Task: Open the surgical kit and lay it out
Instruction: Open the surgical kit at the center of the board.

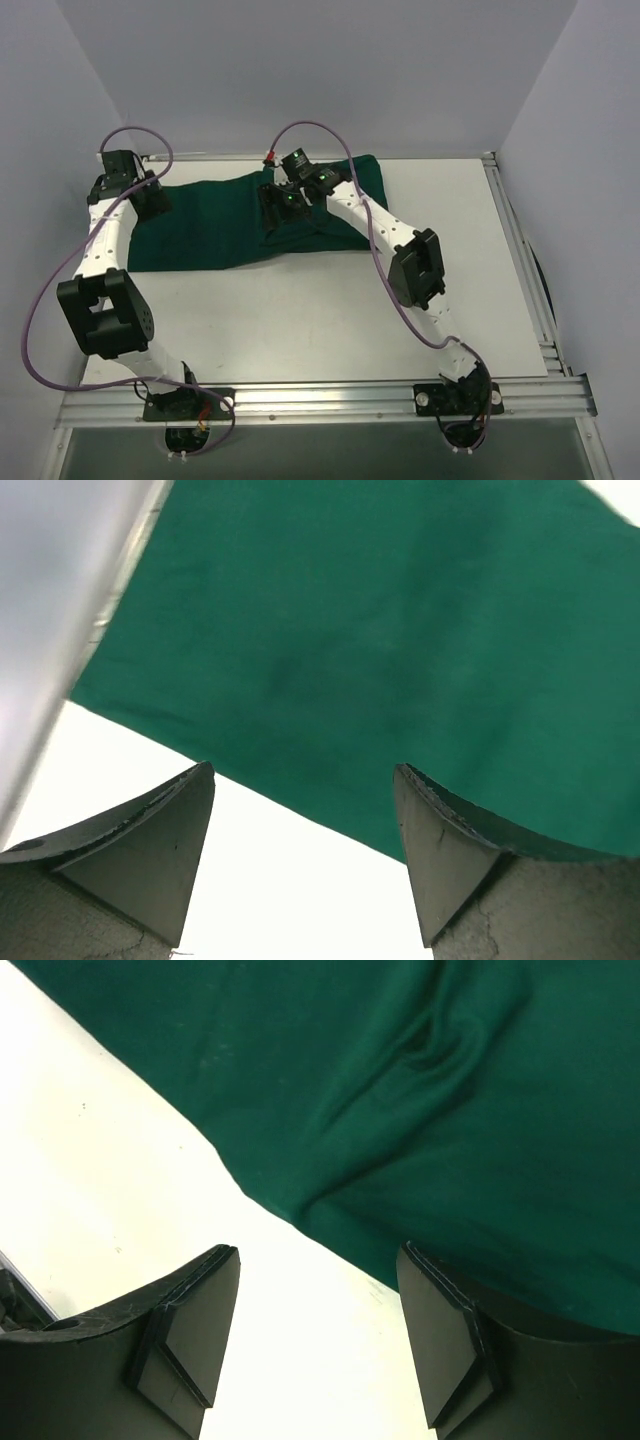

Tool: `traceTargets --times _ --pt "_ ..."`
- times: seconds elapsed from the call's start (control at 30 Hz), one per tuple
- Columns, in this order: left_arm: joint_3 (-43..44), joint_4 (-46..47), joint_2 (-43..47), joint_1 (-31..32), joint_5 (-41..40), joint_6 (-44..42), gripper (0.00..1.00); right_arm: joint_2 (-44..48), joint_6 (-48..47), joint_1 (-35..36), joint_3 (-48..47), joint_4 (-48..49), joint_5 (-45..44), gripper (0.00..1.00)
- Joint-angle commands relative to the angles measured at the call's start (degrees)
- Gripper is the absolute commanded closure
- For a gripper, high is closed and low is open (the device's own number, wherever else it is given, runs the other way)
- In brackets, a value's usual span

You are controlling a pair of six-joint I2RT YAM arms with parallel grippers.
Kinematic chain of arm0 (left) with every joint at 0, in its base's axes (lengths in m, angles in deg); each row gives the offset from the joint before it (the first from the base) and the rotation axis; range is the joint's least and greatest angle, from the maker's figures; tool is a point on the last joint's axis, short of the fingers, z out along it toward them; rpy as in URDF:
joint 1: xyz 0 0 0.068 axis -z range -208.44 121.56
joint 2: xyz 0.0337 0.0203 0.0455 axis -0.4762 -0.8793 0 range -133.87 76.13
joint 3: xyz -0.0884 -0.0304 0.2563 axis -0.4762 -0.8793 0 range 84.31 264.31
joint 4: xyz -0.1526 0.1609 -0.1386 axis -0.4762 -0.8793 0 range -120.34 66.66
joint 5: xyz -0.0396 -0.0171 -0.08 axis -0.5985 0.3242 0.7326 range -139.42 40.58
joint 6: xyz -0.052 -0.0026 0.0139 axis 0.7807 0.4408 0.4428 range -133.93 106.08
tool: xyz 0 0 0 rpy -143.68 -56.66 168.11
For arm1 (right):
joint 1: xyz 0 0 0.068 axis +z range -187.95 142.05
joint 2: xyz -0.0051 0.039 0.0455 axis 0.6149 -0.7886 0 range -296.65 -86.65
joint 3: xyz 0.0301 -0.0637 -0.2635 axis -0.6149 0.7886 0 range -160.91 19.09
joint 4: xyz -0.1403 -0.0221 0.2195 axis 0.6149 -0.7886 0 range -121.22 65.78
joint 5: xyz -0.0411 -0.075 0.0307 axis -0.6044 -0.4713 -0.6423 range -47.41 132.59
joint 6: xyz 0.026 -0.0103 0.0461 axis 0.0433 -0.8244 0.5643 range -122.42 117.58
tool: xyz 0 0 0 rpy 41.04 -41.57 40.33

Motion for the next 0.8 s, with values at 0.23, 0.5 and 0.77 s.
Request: traceTargets --times 0.23,0.5,0.77 --pt "-5.7 -0.5 9.7 3.9 7.1 5.3 0.19 -5.2 -2.3 3.5 -5.0 -2.1 -4.0 0.38" --pt "-8.0 0.0 11.8 3.9 8.5 5.3 0.19 -7.9 -3.5 4.4 -6.2 -2.3 -6.4 0.44" --pt "-9.9 0.8 12.0 3.9 8.8 5.1 0.19 -9.4 -3.0 5.2 -8.2 -2.2 -6.6 0.49"
